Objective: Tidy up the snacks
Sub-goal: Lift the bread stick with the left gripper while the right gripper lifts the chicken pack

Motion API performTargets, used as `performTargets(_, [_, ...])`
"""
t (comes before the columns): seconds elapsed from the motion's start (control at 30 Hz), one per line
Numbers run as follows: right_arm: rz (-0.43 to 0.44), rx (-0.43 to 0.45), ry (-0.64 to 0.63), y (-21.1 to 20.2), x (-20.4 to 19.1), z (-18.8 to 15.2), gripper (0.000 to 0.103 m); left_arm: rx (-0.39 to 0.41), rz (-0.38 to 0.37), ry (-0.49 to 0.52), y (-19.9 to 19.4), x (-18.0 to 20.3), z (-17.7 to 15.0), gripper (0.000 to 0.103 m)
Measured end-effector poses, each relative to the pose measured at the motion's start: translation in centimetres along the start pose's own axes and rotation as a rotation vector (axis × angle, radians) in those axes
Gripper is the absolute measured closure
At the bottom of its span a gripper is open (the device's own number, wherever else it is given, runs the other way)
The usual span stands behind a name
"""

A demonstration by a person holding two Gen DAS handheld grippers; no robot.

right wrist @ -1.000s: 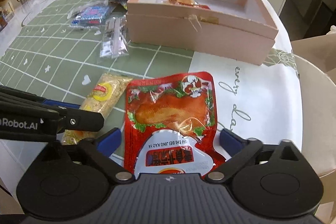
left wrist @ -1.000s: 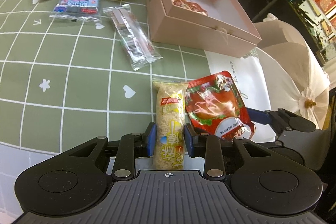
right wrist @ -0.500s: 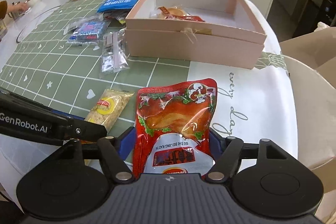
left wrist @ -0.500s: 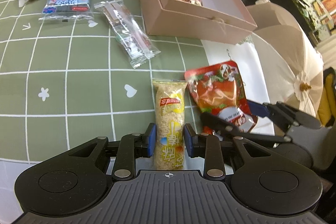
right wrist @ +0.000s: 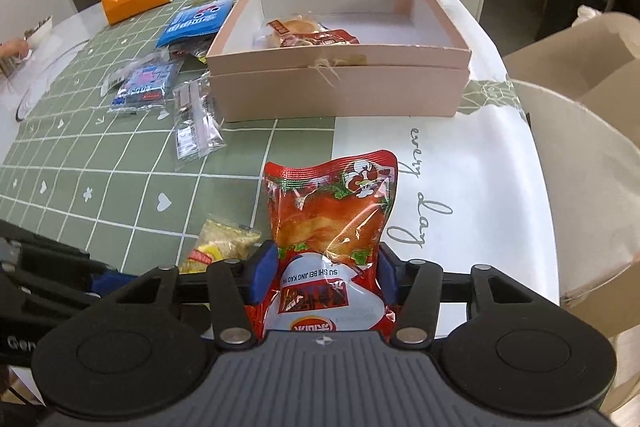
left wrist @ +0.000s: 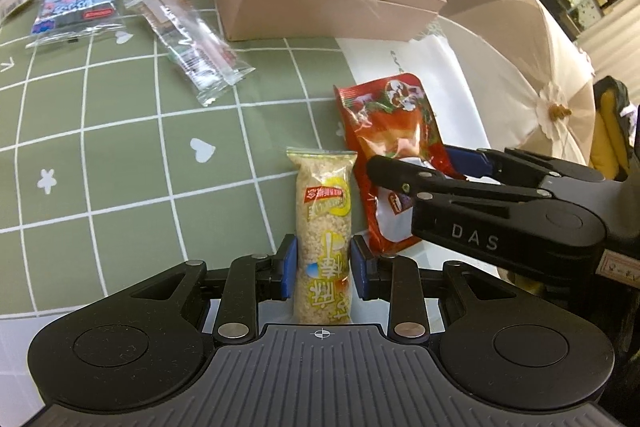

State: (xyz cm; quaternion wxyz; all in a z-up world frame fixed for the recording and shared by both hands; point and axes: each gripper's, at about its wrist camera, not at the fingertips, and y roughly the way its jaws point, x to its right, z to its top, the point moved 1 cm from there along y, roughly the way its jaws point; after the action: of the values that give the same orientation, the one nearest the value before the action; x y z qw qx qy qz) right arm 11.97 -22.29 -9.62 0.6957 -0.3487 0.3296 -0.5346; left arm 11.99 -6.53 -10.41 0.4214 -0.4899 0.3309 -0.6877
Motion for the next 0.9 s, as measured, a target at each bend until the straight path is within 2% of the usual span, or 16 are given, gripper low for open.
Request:
performTargets(0.03, [0.002, 0.0, 0.012, 0.1, 0.1, 0.0, 0.046, 0.0, 0.001, -0.001, 0.0, 0.0, 0.0, 0.07])
performTargets(0.1, [-0.007, -0.013, 0.071, 0.5, 0.7, 0.0, 0.033, 0.001, 0.004, -0.003, 0.0, 0.0, 0.1, 0.07])
performTargets(0.2, [-0.053, -0.014, 0.181, 0.9, 1.5, -0.3, 0.029, 0.003, 0.007, -0.012, 0.0, 0.0, 0.0, 0.07])
performTargets(0.27, [-0.072, -0.011, 0.206, 1.0, 1.5, -0.3, 0.029, 0.003, 0.005, -0.026, 0.0, -0.1, 0.0, 0.07])
performTargets(0.57, [-0.128, -0.002, 0.129, 1.5, 0.4, -0.6, 0.025, 0.006, 0.006, -0.032, -0.1, 0.0, 0.0, 0.07])
performTargets(0.73, [-0.15, -0.003, 0.124, 1.6, 0.1, -0.4, 0.026, 0.008, 0.006, -0.028, -0.1, 0.0, 0.0, 0.07])
performTargets(0.9, [-0.162, 0.018, 0.135, 1.5, 0.3, -0.4, 0.039, 0.009, 0.007, -0.025, -0.1, 0.0, -0.1, 0.07])
